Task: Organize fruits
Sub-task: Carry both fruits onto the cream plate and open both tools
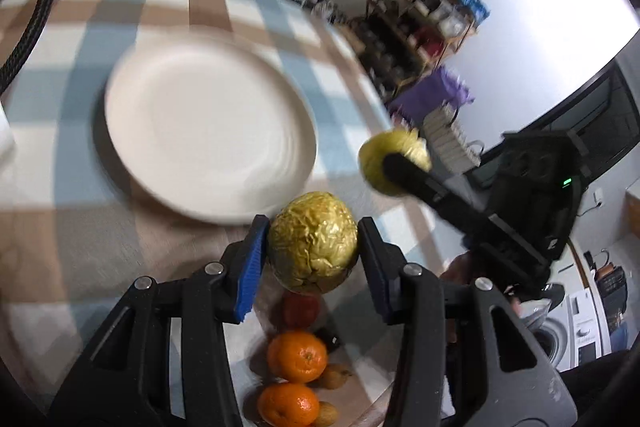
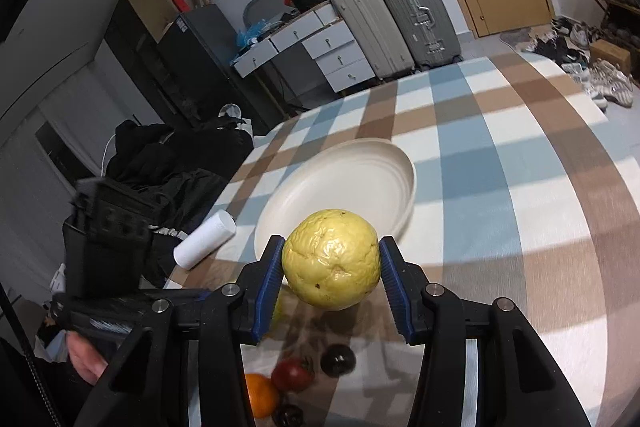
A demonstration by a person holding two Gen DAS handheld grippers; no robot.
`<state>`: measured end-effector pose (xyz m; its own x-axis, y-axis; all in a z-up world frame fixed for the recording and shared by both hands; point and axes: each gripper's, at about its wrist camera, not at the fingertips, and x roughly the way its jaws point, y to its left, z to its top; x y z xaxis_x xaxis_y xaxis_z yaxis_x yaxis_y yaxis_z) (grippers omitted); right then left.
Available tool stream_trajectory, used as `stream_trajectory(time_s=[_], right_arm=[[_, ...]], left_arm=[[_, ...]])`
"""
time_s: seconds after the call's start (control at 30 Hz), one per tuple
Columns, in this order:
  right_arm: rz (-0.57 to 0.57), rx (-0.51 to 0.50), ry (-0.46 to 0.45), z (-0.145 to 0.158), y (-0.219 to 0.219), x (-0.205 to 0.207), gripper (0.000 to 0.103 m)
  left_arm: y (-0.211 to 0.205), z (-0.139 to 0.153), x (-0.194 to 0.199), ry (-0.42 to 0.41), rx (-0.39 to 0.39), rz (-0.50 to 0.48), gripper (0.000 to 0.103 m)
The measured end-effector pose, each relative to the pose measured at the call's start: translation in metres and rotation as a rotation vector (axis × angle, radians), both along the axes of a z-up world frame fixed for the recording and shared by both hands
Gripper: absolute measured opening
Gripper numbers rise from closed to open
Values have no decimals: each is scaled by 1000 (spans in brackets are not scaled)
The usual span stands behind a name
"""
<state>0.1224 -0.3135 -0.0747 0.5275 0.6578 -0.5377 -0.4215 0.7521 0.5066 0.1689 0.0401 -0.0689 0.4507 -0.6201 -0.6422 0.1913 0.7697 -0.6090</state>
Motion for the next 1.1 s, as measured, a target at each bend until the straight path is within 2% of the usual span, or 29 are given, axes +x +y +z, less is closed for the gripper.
stream_trajectory(time_s=[0.13,0.27,0.47,0.63,0.83,1.0,1.1], right_arm=[[24,15,-17,16,7,24,48],[46,-1,-18,28,22,56,48],[81,-33,60,14,46,109,48],[114,-115,112,-12,68,139,48],[154,-250,96,-31,93,151,48],[162,-258,91,-37,99,160,48],[161,-264,100,-42,102,166,48]], left_arm=[[24,33,25,-71,40,51,42],[45,42,66,-75,31,82,42],[61,11,123,-12,10,121,42],[66,-31,159,81,-87,131,42],[60,-49,178,90,-69,138,42],[50,-56,189,98,-6,147,43],[49,-58,189,107,5,161,43]])
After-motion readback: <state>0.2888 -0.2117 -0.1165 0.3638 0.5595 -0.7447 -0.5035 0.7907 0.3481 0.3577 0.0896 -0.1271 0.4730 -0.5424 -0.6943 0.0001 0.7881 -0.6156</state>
